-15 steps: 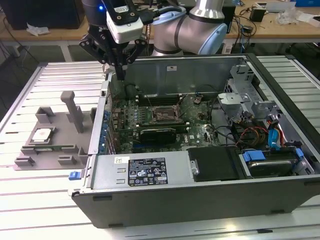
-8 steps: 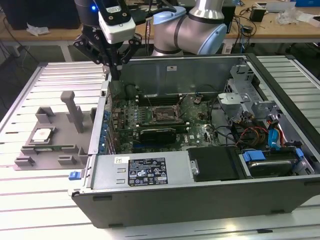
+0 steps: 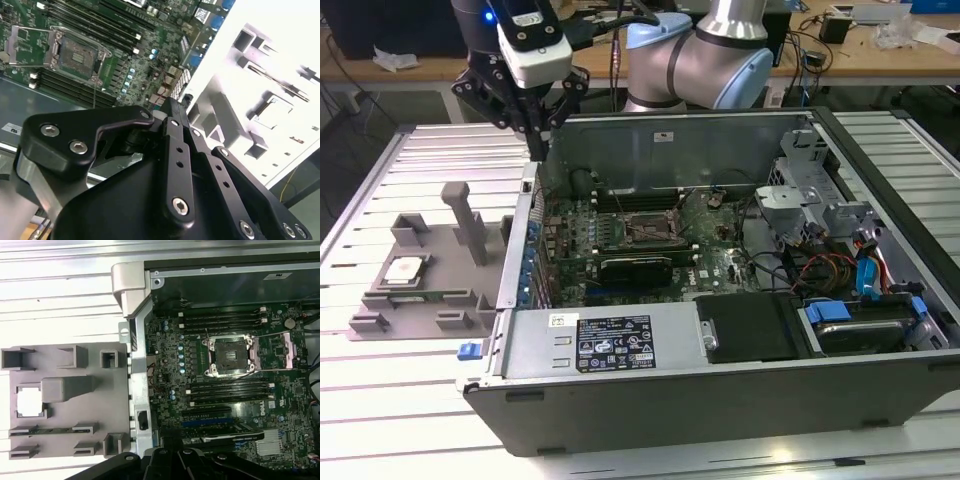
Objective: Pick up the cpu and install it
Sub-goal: 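Reach for the cpu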
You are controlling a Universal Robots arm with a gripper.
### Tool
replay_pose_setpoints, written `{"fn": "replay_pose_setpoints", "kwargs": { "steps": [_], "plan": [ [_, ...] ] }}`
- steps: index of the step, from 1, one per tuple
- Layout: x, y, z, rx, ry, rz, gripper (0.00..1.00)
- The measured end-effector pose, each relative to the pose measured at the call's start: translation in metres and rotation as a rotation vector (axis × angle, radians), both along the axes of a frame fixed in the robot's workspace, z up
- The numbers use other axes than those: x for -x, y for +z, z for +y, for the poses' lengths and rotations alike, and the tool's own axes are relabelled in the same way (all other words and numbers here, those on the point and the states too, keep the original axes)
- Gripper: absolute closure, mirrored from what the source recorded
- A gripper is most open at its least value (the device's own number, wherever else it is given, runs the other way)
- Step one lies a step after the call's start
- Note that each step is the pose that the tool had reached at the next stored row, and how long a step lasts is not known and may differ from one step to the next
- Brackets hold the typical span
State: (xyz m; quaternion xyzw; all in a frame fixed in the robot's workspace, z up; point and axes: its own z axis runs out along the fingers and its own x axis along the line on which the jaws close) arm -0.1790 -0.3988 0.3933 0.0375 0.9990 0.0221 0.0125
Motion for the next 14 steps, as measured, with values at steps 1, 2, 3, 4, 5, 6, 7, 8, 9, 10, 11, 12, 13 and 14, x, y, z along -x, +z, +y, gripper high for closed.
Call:
{"fn": "replay_pose_setpoints", "kwargs": {
  "steps": [1,2,3,4,5,6,7,8,9,10,11,12,13,14],
  "plan": [
    [0.004,0.0000,0.0000,0.0000,0.000,-0.0001,0.89],
    [0.007,0.0000,0.0000,-0.0001,0.000,-0.0001,0.89],
    [0.010,0.0000,0.0000,-0.0001,0.000,-0.0001,0.89],
    [0.013,0.0000,0.0000,0.0000,0.000,-0.0002,0.89],
    [0.016,0.0000,0.0000,-0.0001,0.000,-0.0004,0.89],
    [0.019,0.0000,0.0000,0.0000,0.000,-0.0004,0.89],
    [0.022,0.0000,0.0000,-0.0001,0.000,-0.0005,0.89],
    [0.025,0.0000,0.0000,0.0000,0.000,-0.0005,0.89],
    [0.028,0.0000,0.0000,0.0000,0.000,-0.0005,0.89],
    [0.031,0.0000,0.0000,0.0000,0.000,-0.0006,0.89],
    [0.033,0.0000,0.0000,0.0000,0.000,-0.0006,0.89],
    [0.035,0.0000,0.0000,0.0000,0.000,-0.0006,0.89],
    [0.037,0.0000,0.0000,-0.0001,0.000,-0.0007,0.89],
    [0.039,0.0000,0.0000,-0.0001,0.000,-0.0008,0.89]
  ]
}}
